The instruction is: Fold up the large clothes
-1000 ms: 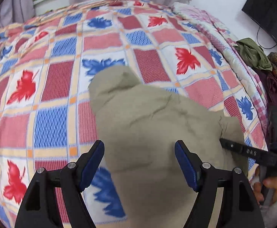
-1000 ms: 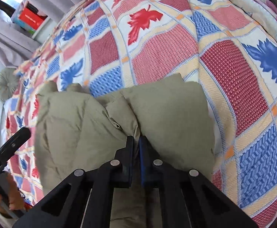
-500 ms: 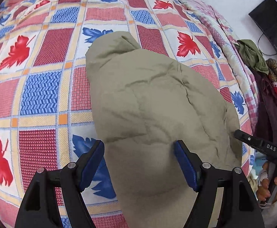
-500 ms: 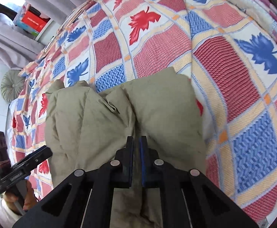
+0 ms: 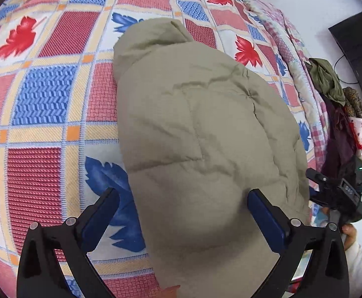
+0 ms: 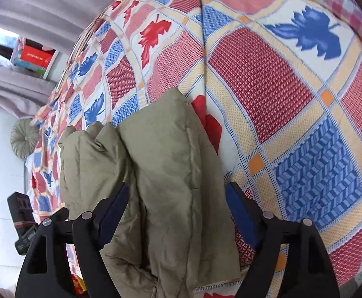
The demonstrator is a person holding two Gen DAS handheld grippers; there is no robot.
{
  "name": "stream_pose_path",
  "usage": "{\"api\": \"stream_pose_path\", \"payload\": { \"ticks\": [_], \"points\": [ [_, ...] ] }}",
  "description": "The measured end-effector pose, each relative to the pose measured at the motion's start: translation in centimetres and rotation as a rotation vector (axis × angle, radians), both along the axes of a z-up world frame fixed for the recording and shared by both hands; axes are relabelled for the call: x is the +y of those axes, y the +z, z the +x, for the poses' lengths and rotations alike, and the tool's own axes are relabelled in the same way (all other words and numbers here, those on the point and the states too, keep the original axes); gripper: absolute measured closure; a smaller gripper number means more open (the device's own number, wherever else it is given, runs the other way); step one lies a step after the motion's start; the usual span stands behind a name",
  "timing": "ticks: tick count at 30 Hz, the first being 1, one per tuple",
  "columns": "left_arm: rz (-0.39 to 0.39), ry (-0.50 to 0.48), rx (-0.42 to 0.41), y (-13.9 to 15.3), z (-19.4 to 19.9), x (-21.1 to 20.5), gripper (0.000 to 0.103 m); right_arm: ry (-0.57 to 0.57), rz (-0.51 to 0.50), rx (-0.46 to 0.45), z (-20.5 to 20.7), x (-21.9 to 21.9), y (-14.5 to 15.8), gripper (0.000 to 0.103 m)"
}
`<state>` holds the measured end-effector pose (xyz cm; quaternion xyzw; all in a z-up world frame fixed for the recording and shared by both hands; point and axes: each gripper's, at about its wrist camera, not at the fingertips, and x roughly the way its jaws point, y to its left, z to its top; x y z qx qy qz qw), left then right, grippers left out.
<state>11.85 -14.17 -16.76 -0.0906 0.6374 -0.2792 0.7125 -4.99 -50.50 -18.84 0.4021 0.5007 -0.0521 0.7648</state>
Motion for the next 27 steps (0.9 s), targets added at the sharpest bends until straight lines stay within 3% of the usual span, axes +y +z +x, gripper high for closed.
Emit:
{"api": "stream_pose_path", "payload": {
  "ticks": [2, 4, 10, 15, 20, 27],
  "points": [
    [-0.034, 0.008, 0.037, -0.6, 0.2, 0.3, 0.000, -0.001, 0.048, -0.004, 0.1, -0.5, -1.0, 0.017],
    [-0.062, 0.014, 0.069, -1.3, 0.4, 0.4, 0.000, -0.004, 0.101, -0.005, 0.3, -1.0, -2.1, 0.000],
    [-0.122, 0.010, 0.124, -2.7, 0.5, 0.7, 0.000, -0.048, 0.220, -0.016, 0.5, -2.1, -4.7, 0.000],
    [-0.205, 0.023, 0.208, -4.5, 0.8, 0.9, 0.000, 0.008, 0.284, -0.017, 2.0, -1.6, -6.2, 0.000],
    [-0.267, 0.055, 0.261, -6.2, 1.1, 1.3, 0.000, 0.084, 0.421, -0.109, 3.6, -0.6, -5.8, 0.000],
    [-0.285, 0.035, 0.290, -7.5, 1.2, 0.2, 0.000, 0.351, 0.259, -0.055, 7.2, 3.4, -4.1, 0.000]
  ]
}}
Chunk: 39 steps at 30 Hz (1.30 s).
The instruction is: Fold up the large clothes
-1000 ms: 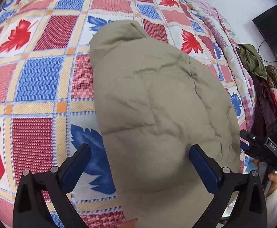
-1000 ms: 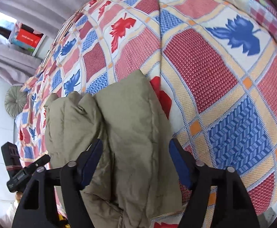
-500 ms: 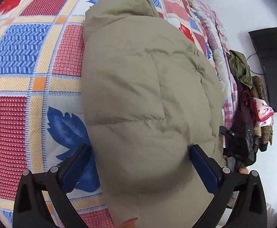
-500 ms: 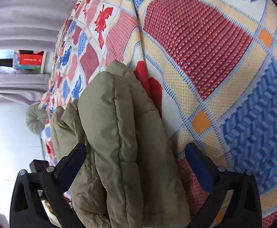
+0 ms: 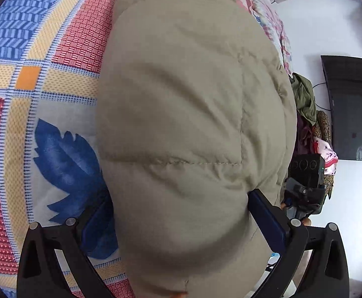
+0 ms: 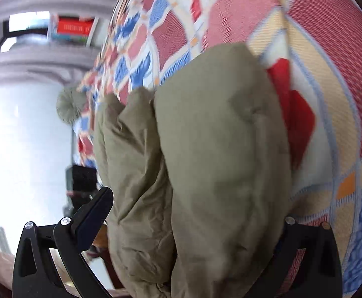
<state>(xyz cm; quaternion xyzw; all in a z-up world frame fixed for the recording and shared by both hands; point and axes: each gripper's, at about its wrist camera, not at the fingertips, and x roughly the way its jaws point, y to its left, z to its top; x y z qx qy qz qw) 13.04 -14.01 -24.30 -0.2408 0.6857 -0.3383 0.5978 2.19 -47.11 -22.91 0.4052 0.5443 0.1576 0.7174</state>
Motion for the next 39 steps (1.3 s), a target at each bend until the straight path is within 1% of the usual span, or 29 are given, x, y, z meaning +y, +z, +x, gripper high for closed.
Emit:
{"api": "stream_pose_path", "payload": {
  "ticks": [2, 4, 6, 9, 11, 12, 13, 14, 16, 17, 18, 20, 24, 28, 30, 34, 39],
  "points": [
    [-0.004, -0.003, 0.003, -0.3, 0.0, -0.3, 0.000, 0.043, -0.037, 0.020, 1.1, 1.1, -0.3, 0.000],
    [-0.012, -0.001, 0.011, -0.5, 0.0, -0.7, 0.000, 0.051, -0.059, 0.043, 1.8, 1.5, -0.9, 0.000],
    [-0.017, -0.002, 0.015, -0.6, -0.1, -1.4, 0.000, 0.042, -0.053, 0.063, 1.9, 1.5, -1.5, 0.000],
    [0.010, -0.016, -0.028, 0.2, -0.4, -2.5, 0.000, -0.003, -0.025, 0.083, 2.1, 1.2, -2.0, 0.000],
    [0.027, -0.020, -0.072, 1.1, -0.7, -2.8, 0.008, -0.042, -0.014, 0.089, 1.8, 1.1, -2.0, 0.001],
    [0.030, -0.020, -0.090, 1.6, -0.8, -2.8, 0.015, -0.050, -0.011, 0.091, 1.7, 1.1, -2.0, 0.005],
    [0.030, -0.021, -0.104, 2.1, -0.8, -2.7, 0.021, -0.059, 0.000, 0.091, 1.5, 1.1, -1.8, 0.019],
    [0.025, -0.023, -0.113, 2.5, -0.8, -2.4, 0.024, -0.072, 0.027, 0.082, 1.5, 1.2, -1.7, 0.029],
    [0.008, -0.027, -0.128, 3.5, -0.7, -2.1, 0.031, -0.092, 0.075, 0.058, 1.3, 1.2, -1.2, 0.054],
    [-0.001, -0.028, -0.135, 4.0, -0.5, -1.8, 0.032, -0.092, 0.093, 0.039, 1.3, 1.6, -0.7, 0.058],
    [-0.010, -0.027, -0.145, 4.6, -0.3, -1.5, 0.033, -0.089, 0.090, 0.029, 1.3, 1.9, -0.3, 0.060],
    [-0.025, -0.021, -0.166, 5.8, 0.1, -0.8, 0.033, -0.074, 0.077, 0.004, 1.6, 3.1, 1.0, 0.060],
    [-0.046, 0.016, -0.209, 8.1, 1.5, 2.1, 0.033, -0.051, 0.088, -0.042, 3.1, 5.2, 3.0, 0.060],
    [-0.025, 0.063, -0.251, 9.6, 3.5, 6.3, 0.033, -0.019, 0.100, -0.082, 5.9, 8.5, 4.4, 0.060],
    [-0.005, 0.089, -0.269, 9.6, 4.3, 9.4, 0.033, 0.005, 0.104, -0.097, 7.9, 10.9, 4.7, 0.060],
    [0.043, 0.137, -0.298, 9.6, 6.3, 14.9, 0.033, 0.049, 0.137, -0.106, 11.6, 16.3, 4.0, 0.060],
    [0.099, 0.186, -0.304, 7.5, 8.7, 21.1, 0.033, 0.086, 0.159, -0.097, 15.7, 22.2, 2.5, 0.061]
  ]
}}
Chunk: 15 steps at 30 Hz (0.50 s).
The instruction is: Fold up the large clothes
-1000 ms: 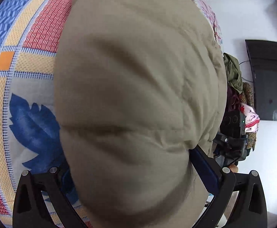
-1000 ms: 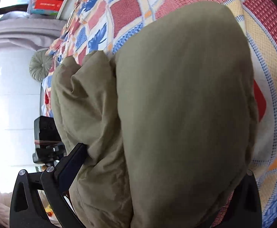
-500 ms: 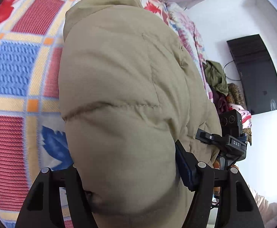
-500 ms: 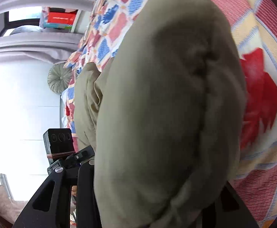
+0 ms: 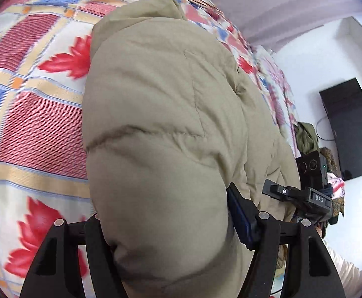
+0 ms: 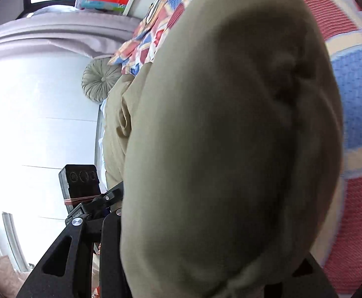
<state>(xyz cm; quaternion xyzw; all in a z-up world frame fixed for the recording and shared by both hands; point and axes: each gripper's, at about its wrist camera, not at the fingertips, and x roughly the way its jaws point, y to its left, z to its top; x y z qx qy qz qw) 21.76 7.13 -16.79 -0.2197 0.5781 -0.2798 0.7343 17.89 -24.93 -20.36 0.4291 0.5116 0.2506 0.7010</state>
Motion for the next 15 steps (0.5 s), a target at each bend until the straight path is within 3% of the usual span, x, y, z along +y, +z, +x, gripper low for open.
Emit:
{"api": "stream_pose_path", "payload": {
  "ticks": [5, 8, 11, 15],
  "points": [
    [0.027, 0.080, 0.051, -3.8, 1.1, 3.3, 0.027, -0.006, -0.050, 0.042, 2.7, 3.1, -2.3, 0.058],
    [0.055, 0.111, 0.045, -4.0, 0.5, 3.7, 0.025, -0.034, -0.094, 0.096, 2.6, 3.1, -2.8, 0.054],
    [0.138, 0.130, -0.025, -2.6, -0.3, 5.0, 0.025, -0.049, -0.152, 0.121, 1.3, 2.1, -1.9, 0.042],
    [0.229, 0.155, -0.147, 0.3, -1.0, 5.3, 0.025, -0.093, -0.259, 0.136, -1.0, 0.0, 0.7, 0.040]
  ]
}}
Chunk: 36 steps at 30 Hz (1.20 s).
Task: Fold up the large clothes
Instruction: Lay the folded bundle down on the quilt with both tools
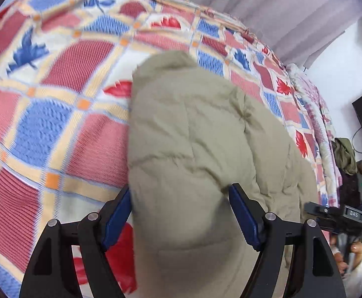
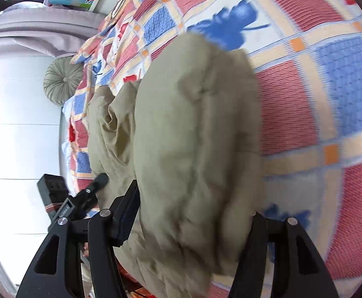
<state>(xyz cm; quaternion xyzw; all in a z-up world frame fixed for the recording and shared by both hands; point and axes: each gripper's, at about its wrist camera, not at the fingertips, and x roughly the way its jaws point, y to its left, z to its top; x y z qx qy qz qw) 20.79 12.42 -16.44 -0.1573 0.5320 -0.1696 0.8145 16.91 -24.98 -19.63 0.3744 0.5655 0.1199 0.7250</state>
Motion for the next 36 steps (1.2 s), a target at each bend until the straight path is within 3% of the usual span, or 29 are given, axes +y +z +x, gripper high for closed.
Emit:
{"api": "stream_pose_path", "payload": {
  "ticks": [5, 7, 8, 10, 16, 19, 22, 26, 32, 36],
  "points": [
    [0.024, 0.045, -0.078, 2.0, 2.6, -0.6, 0.025, -0.083, -0.168, -0.093, -3.1, -2.3, 5.0, 0.041],
    [0.030, 0.045, -0.076, 1.9, 3.8, -1.8, 0.025, -0.073, -0.180, -0.157, -3.4, -2.3, 6.7, 0.057],
    [0.043, 0.035, -0.073, 1.7, 4.1, -2.6, 0.025, -0.054, -0.172, -0.175, -3.4, -3.9, 7.6, 0.060],
    [0.094, 0.008, -0.075, 1.3, 4.1, -4.5, 0.025, -0.001, -0.155, -0.203, -2.5, -1.3, 7.9, 0.064],
    [0.200, -0.057, -0.116, 0.8, 2.2, -9.3, 0.025, 0.161, -0.234, -0.174, -3.8, 5.6, 4.3, 0.079],
    [0.243, -0.090, -0.139, 0.3, 1.6, -10.8, 0.025, 0.179, -0.349, -0.109, -4.9, 6.1, 1.9, 0.087],
    [0.256, -0.094, -0.146, 0.3, 1.2, -11.0, 0.025, 0.113, -0.322, -0.049, -5.5, 4.2, -0.2, 0.094],
    [0.300, -0.089, -0.115, 1.1, 0.7, -10.7, 0.025, 0.079, -0.258, -0.016, -5.5, 2.9, -1.2, 0.095],
    [0.311, -0.050, -0.067, 3.2, -2.4, -8.0, 0.025, 0.097, -0.283, -0.022, -5.6, 3.4, -0.9, 0.095],
    [0.315, -0.043, -0.026, 3.0, -4.9, -6.7, 0.025, 0.087, -0.282, -0.014, -5.6, 3.3, -0.8, 0.095]
  ]
}}
